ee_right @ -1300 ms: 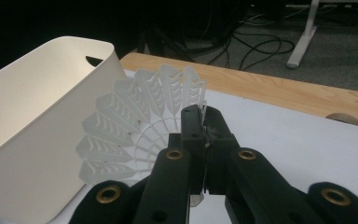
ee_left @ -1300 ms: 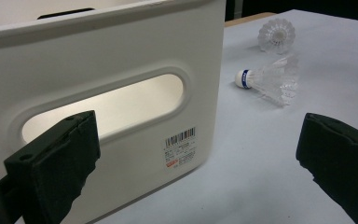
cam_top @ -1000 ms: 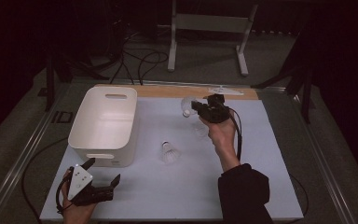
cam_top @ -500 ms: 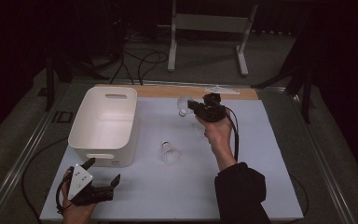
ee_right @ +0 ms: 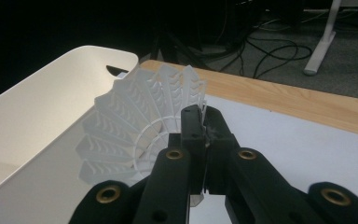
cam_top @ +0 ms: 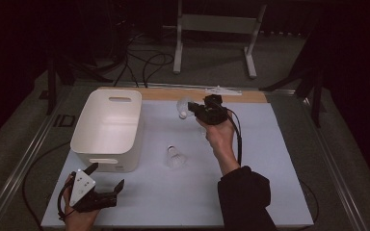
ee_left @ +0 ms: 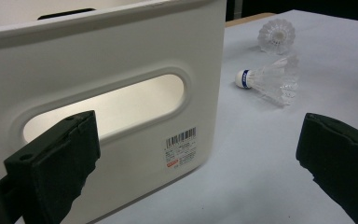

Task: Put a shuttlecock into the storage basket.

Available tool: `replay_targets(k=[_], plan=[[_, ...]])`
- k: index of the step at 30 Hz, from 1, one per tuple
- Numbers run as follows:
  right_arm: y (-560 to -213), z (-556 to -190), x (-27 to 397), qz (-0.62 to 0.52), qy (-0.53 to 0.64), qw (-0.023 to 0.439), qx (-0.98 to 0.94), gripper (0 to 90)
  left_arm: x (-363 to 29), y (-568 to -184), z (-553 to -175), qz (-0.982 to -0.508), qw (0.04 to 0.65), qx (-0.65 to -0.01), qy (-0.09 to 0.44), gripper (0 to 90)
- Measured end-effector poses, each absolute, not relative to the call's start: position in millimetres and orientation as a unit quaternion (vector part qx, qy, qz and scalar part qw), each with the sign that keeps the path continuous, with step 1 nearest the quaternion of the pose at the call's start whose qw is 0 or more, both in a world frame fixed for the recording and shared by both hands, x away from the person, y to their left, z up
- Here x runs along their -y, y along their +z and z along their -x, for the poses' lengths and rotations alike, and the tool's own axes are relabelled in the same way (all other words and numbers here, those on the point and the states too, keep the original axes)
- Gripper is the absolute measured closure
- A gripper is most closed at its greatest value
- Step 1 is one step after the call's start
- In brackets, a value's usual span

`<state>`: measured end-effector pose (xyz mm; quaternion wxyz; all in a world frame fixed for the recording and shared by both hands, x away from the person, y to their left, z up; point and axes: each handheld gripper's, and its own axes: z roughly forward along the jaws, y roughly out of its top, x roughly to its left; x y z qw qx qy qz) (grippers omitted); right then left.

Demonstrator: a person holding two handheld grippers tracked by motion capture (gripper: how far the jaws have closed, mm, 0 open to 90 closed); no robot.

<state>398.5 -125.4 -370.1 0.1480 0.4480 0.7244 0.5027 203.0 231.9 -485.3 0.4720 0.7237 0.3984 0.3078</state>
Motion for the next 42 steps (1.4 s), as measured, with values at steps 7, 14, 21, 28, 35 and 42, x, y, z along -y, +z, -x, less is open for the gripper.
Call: replay_targets(k=[7,14,21,28,35,42], plan=[[-368.2,-398.6,119.2,-0.444,0.505,0.147,-0.726,89.0,-232.1,-485.3,-203.1,-0.724,0.472,-0.398,0.308,0.3],[-364.5,-398.7,111.4,-0.439,0.507,0.146,-0.728,88.9,-231.8,-485.3,-202.9,-0.723,0.473,-0.399,0.308,0.3],[-362.4,-399.2,105.2,-0.434,0.51,0.145,-0.729,89.0,-232.0,-485.3,-203.0,-0.724,0.472,-0.398,0.308,0.3],[-358.6,-399.5,97.0,-0.432,0.511,0.145,-0.729,88.9,-232.2,-485.3,-202.9,-0.723,0.473,-0.398,0.308,0.3],[-357.2,-401.3,92.2,-0.429,0.509,0.147,-0.732,88.9,-232.2,-485.3,-202.9,-0.723,0.473,-0.398,0.308,0.3],[-356.2,-402.8,86.7,-0.425,0.507,0.145,-0.735,89.0,-232.4,-485.3,-202.9,-0.723,0.473,-0.399,0.308,0.3]])
